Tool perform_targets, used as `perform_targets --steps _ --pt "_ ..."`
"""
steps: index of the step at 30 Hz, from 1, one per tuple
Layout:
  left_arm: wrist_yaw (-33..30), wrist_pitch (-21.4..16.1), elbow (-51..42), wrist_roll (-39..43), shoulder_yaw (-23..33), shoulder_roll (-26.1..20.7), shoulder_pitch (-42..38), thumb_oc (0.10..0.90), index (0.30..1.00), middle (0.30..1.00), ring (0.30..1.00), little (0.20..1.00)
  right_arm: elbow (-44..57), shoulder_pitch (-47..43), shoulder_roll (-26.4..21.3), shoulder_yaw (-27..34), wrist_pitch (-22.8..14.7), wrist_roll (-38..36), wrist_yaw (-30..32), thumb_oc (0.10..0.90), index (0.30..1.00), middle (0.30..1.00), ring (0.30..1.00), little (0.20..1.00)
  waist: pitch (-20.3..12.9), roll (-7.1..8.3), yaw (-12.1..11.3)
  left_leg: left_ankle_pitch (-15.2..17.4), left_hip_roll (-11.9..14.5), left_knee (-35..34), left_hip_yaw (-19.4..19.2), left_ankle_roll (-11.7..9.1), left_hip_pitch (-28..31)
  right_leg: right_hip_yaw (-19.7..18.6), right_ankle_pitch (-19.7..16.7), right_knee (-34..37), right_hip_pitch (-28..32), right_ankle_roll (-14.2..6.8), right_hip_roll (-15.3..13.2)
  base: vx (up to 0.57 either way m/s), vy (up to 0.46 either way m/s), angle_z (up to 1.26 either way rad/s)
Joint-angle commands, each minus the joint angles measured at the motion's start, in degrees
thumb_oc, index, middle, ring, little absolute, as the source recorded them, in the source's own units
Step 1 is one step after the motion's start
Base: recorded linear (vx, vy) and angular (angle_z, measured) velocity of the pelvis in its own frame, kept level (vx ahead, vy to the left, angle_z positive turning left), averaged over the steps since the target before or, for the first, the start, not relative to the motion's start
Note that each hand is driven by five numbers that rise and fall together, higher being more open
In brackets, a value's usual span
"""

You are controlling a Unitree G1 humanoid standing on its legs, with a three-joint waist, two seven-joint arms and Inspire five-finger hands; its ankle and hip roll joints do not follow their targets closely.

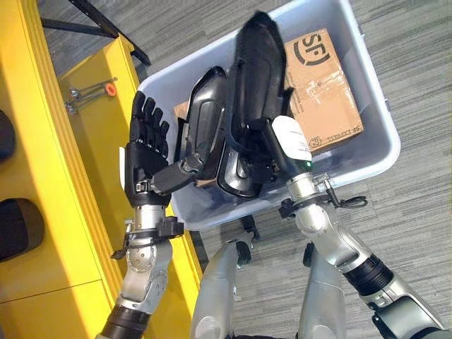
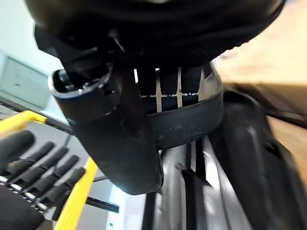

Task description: Move parts from the plastic box to the shelf.

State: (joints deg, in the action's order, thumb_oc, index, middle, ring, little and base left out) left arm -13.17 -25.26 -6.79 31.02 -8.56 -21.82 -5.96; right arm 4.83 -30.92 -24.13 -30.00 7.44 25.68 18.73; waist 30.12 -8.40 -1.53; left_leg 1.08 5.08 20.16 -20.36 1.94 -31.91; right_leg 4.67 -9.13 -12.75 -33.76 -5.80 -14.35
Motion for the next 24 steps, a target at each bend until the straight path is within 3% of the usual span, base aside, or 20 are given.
perform_targets --steps 1,3,10,13,17,23,24 --pt "0.27 -1.92 -9.04 -1.2 6.42 -3.65 -1.06 0.9 1.0 1.0 1.0 1.0 14.37 -6.68 2.35 3.3 -5.77 1.55 1.81 0.4 0.3 0.3 0.3 0.3 -0.32 1.5 -0.16 8.47 -4.69 -3.82 5.61 -0.25 10.11 4.46 10.13 -2.09 6.8 -2.09 1.09 -0.03 -0.153 0.1" --pt "0.89 -0.92 -9.17 -1.06 6.96 -3.62 -1.28 0.9 1.0 1.0 1.0 1.0 15.27 -6.02 1.41 3.51 -4.95 1.65 1.51 0.4 0.3 0.3 0.3 0.3 -0.32 2.49 -0.46 6.67 -4.18 -5.28 5.45 -0.16 12.0 6.07 9.93 -1.49 9.28 -1.34 1.19 -0.03 -0.116 0.05" --pt "4.12 1.63 -9.28 0.27 8.84 -2.57 -0.64 0.9 1.0 1.0 1.0 1.0 17.76 -3.14 -1.22 4.68 -5.45 1.33 0.39 0.4 0.3 0.3 0.3 0.3 -0.37 4.76 -1.52 5.65 -1.71 -7.13 6.97 -1.27 19.61 9.33 12.48 -0.77 19.33 0.84 2.16 0.04 -0.086 0.11" --pt "5.33 3.31 -9.14 0.07 9.09 -2.42 -0.17 0.9 1.0 1.0 1.0 1.0 18.14 -2.59 -1.74 4.71 -5.4 0.19 -0.41 0.4 0.3 0.3 0.3 0.3 -1.96 5.39 -1.94 5.28 -0.92 -8.04 7.44 -1.67 21.28 10.0 12.93 0.08 21.82 1.38 2.47 0.08 -0.044 0.15" --pt "9.45 6.73 -8.07 2.09 8.65 -2.64 0.94 0.9 1.0 1.0 1.0 1.0 18.69 -1.61 -3.89 5.42 -8.26 -0.87 0.14 0.4 0.3 0.3 0.3 0.3 -4.48 6.33 -2.66 4.92 0.05 -9.08 8.5 -2.04 23.08 11.04 13.43 1.2 24.94 2.05 2.81 0.08 -0.036 0.17" --pt "22.19 9.37 -5.99 3.33 7.08 -3.85 5.34 0.9 1.0 1.0 1.0 1.0 19.29 -1.07 -7.71 6.91 -11.11 -4.74 -1.03 0.4 0.3 0.3 0.3 0.3 -8.81 7.32 -4.12 3.97 0.85 -11.59 10.8 -2.59 26.39 11.77 13.55 3.64 30.42 2.45 3.15 0.09 -0.001 0.19" --pt "26.81 9.88 -5.22 2.06 6.13 -4.36 6.34 0.9 1.0 1.0 1.0 1.0 19.33 -0.64 -8.89 7.47 -11.89 -5.1 -0.56 0.4 0.3 0.3 0.3 0.3 -10.14 7.39 -4.28 3.92 0.81 -11.85 11.59 -2.62 26.99 11.54 13.67 3.91 31.58 2.5 3.21 0.11 0.067 0.13"
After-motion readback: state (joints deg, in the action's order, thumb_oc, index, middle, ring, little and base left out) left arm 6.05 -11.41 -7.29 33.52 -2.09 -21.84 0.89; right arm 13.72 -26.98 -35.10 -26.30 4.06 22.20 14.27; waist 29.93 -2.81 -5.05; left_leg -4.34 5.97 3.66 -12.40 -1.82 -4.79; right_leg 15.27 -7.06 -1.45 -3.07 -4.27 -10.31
